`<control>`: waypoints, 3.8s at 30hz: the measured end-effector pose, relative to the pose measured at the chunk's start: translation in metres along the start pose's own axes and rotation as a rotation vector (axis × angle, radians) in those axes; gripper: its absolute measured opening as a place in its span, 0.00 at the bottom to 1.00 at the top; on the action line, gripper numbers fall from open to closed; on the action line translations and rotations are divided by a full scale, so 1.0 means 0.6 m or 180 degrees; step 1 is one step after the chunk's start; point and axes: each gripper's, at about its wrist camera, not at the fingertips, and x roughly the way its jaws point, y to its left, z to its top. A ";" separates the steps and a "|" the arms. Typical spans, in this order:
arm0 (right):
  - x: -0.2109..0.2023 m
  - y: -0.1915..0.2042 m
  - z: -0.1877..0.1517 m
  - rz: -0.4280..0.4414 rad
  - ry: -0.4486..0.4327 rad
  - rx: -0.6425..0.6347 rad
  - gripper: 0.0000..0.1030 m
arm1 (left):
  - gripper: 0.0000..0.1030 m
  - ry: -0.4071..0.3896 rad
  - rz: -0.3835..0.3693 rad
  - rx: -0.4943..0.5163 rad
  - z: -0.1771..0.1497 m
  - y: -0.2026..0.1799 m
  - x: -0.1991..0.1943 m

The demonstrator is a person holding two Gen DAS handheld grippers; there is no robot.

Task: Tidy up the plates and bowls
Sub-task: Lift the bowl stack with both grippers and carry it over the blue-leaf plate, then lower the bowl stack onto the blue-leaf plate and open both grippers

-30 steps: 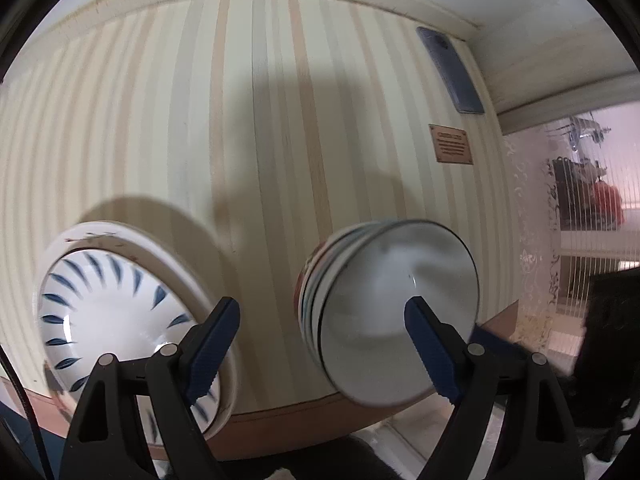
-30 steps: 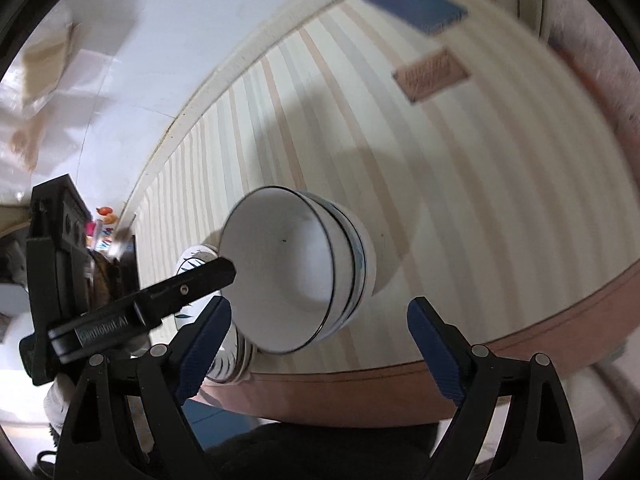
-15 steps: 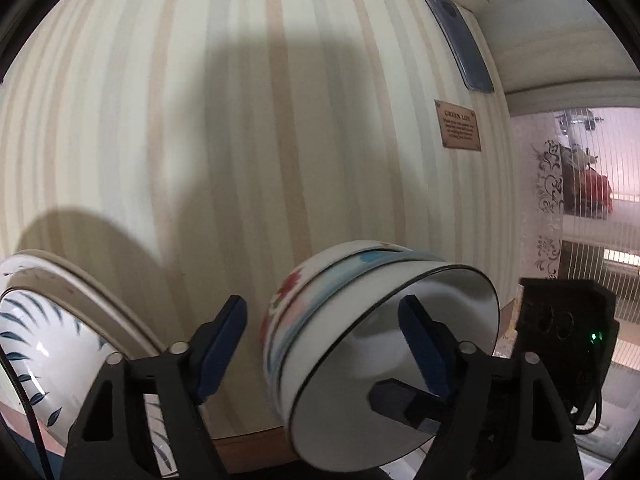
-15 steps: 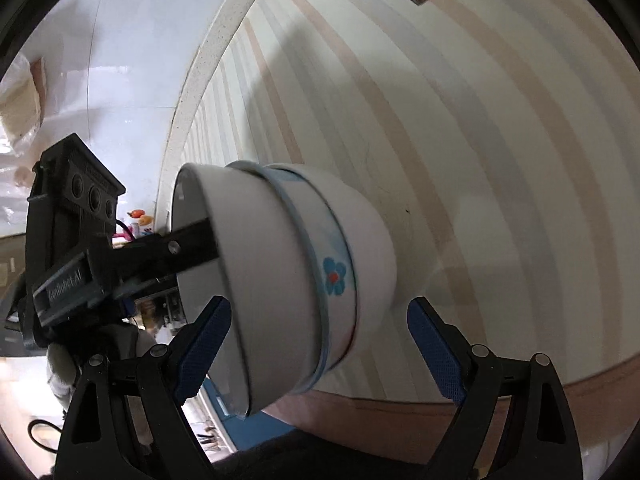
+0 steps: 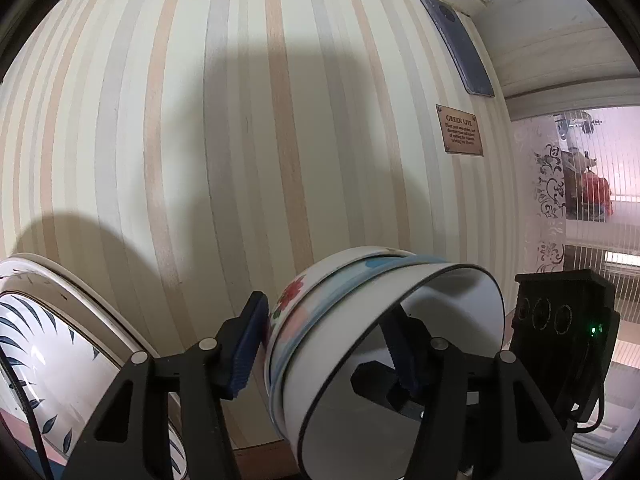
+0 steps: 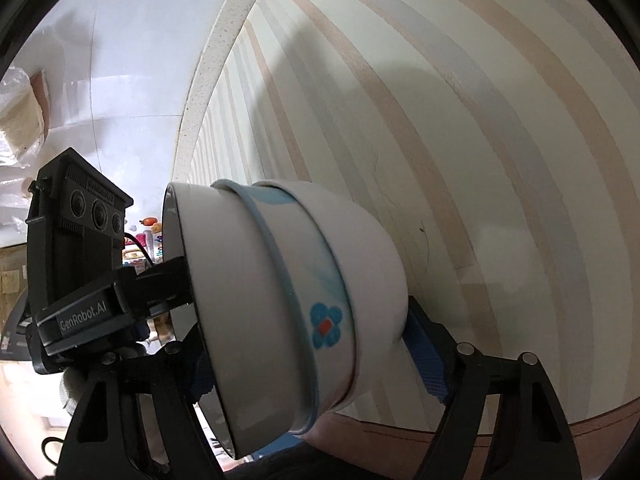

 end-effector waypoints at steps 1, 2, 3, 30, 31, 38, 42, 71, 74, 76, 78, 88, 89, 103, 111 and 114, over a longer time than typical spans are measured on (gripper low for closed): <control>-0.002 -0.001 -0.001 -0.0026 -0.0007 -0.0006 0.73 | 0.53 -0.0011 0.0005 -0.0006 0.000 0.000 -0.001; -0.006 -0.005 -0.003 -0.0038 -0.0008 0.0000 0.69 | 0.52 -0.0016 0.0010 -0.0005 -0.001 -0.001 0.000; -0.007 -0.007 -0.002 -0.0032 -0.0010 0.0014 0.67 | 0.52 -0.0022 0.0013 -0.0005 -0.001 -0.002 0.000; -0.030 0.047 0.000 -0.0194 -0.0051 -0.0356 0.62 | 0.52 -0.0328 0.0016 0.0037 -0.024 0.004 -0.068; -0.030 0.055 0.000 -0.0194 -0.0042 -0.0388 0.62 | 0.52 -0.0355 0.0020 0.0026 -0.026 0.008 -0.077; -0.016 0.122 -0.002 -0.0140 0.0088 -0.0612 0.62 | 0.52 -0.0569 -0.0009 -0.0200 -0.046 0.058 -0.141; 0.010 0.169 -0.005 -0.0098 0.0220 -0.0773 0.62 | 0.52 -0.0686 -0.0011 -0.0396 -0.067 0.101 -0.173; 0.246 0.273 -0.091 -0.0260 0.1195 -0.1271 0.62 | 0.52 -0.0862 0.0014 -0.1466 -0.187 0.322 -0.187; 0.251 0.276 -0.092 -0.0294 0.1184 -0.1253 0.62 | 0.52 -0.0855 0.0013 -0.1460 -0.185 0.324 -0.186; 0.253 0.276 -0.092 -0.0315 0.1188 -0.1252 0.62 | 0.52 -0.0856 0.0010 -0.1464 -0.185 0.325 -0.185; 0.255 0.279 -0.093 -0.0336 0.1186 -0.1252 0.62 | 0.52 -0.0854 0.0000 -0.1469 -0.185 0.327 -0.184; 0.261 0.285 -0.095 -0.0426 0.1184 -0.1247 0.62 | 0.52 -0.0842 0.0044 -0.1440 -0.184 0.326 -0.177; 0.261 0.284 -0.094 -0.0429 0.1190 -0.1244 0.62 | 0.52 -0.0842 0.0044 -0.1440 -0.184 0.326 -0.177; 0.256 0.290 -0.102 -0.0606 0.1308 -0.1288 0.63 | 0.52 -0.0931 0.0468 -0.1241 -0.191 0.297 -0.199; 0.203 0.321 -0.099 -0.0714 0.1048 -0.1526 0.66 | 0.52 -0.1092 0.0690 -0.1230 -0.217 0.284 -0.231; 0.167 0.347 -0.105 -0.0877 0.0822 -0.1743 0.75 | 0.52 -0.1172 0.0823 -0.1189 -0.233 0.270 -0.249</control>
